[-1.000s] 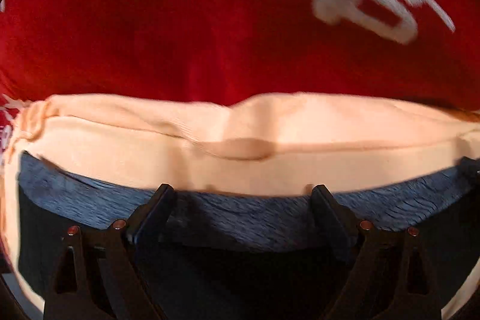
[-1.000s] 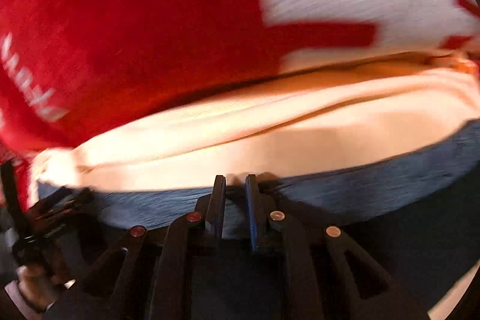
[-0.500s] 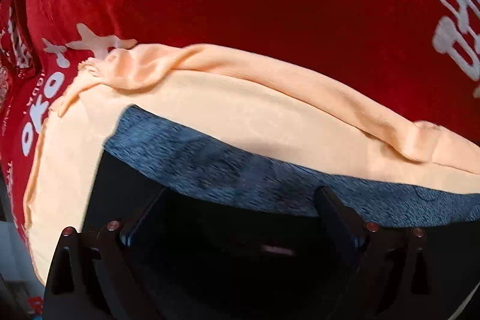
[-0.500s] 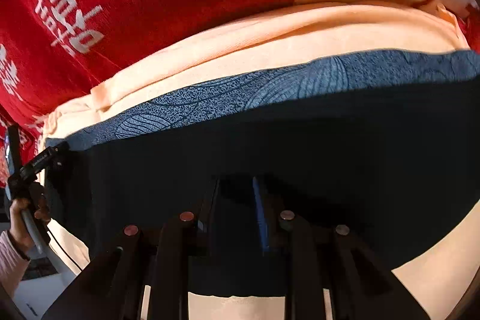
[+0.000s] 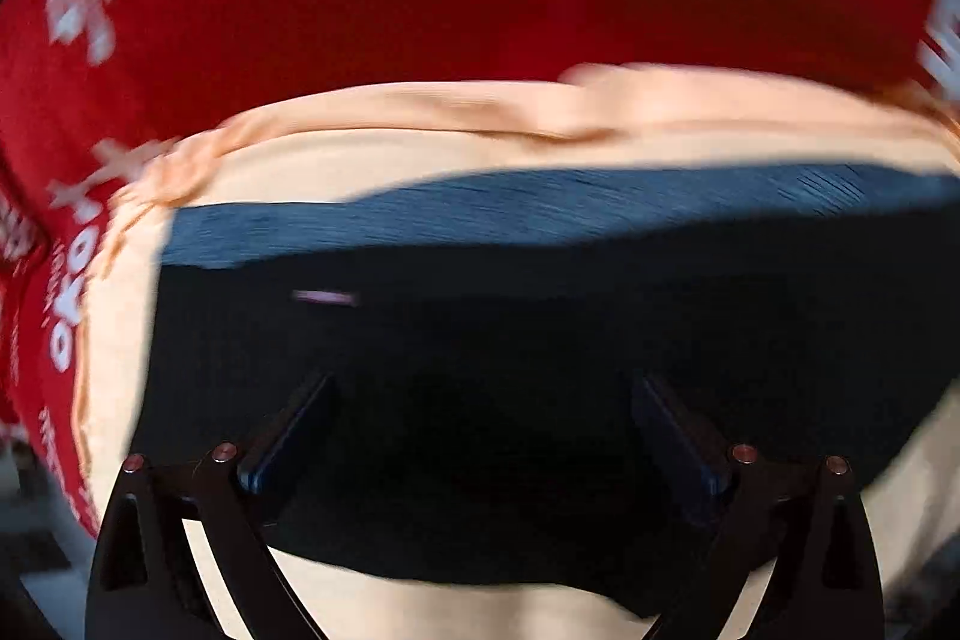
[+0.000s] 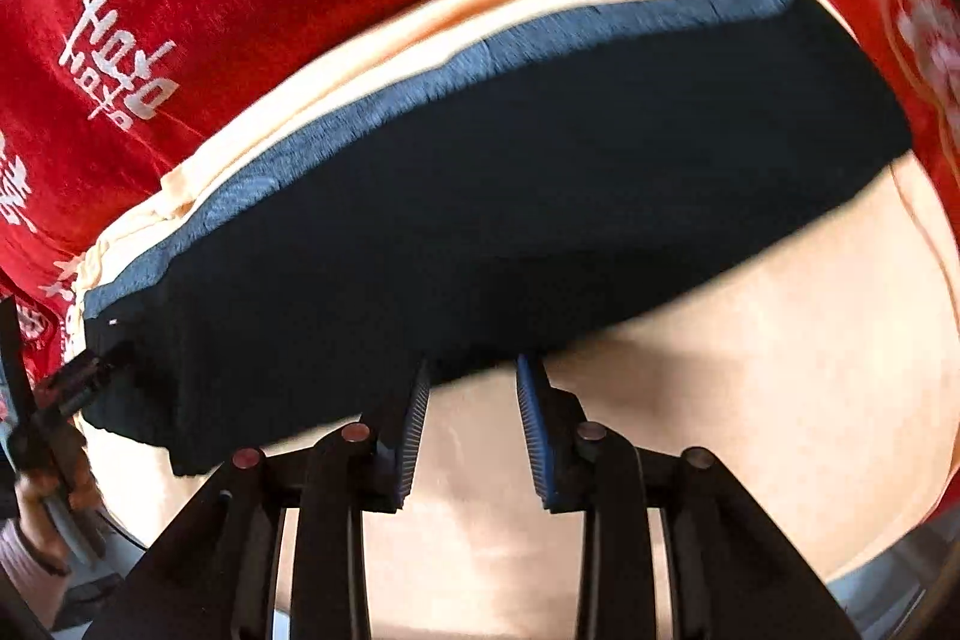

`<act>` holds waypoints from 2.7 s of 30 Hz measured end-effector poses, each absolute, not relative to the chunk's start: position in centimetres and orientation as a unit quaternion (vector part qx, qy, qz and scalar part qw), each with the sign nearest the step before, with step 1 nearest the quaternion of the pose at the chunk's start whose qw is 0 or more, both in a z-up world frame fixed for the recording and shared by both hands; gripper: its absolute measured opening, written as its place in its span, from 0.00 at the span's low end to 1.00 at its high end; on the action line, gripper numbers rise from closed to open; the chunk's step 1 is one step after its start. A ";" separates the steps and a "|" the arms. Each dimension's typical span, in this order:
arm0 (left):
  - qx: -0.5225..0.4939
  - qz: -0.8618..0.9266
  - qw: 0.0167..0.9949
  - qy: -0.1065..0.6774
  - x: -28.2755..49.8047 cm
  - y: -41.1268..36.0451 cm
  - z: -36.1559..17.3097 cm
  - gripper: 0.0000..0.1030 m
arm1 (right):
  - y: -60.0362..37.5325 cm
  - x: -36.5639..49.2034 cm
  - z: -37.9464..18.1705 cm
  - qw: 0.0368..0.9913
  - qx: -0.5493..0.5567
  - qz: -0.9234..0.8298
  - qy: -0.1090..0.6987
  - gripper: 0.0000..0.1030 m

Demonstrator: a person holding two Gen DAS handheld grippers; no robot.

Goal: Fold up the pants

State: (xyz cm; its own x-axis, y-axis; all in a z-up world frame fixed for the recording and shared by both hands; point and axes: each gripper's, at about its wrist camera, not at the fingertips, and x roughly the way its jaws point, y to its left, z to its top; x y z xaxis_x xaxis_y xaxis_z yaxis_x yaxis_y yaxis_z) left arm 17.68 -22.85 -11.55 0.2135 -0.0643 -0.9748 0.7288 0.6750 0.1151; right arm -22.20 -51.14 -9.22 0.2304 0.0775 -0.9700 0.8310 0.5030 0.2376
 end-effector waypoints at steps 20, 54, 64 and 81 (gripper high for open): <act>0.308 -0.369 0.671 0.565 3.8 -38.9 -9.3 0.96 | -59.9 -31.7 -10.1 0.628 0.482 -0.396 0.465 0.32; 0.336 -0.318 0.680 0.569 -0.3 -44.6 -14.3 0.99 | -64.1 -37.6 -13.6 0.646 0.606 -0.323 0.331 0.35; 0.322 -0.317 0.680 0.577 -0.3 -44.5 -14.3 0.99 | -64.3 -37.9 -15.8 0.650 0.651 -0.298 0.254 0.35; 0.325 -0.319 0.686 0.568 -1.3 -43.9 -14.2 0.99 | -66.9 -35.0 -17.3 0.660 0.647 -0.306 0.226 0.36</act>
State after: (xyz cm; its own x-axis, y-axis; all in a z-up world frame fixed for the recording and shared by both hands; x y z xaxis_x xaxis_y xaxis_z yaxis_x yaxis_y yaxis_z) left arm -1.28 -43.90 -14.18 0.1511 -0.0685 -0.9861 0.8061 0.5860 0.0828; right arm -34.96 -66.90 -17.26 0.7102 -0.1117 -0.6951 0.6972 -0.0254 0.7164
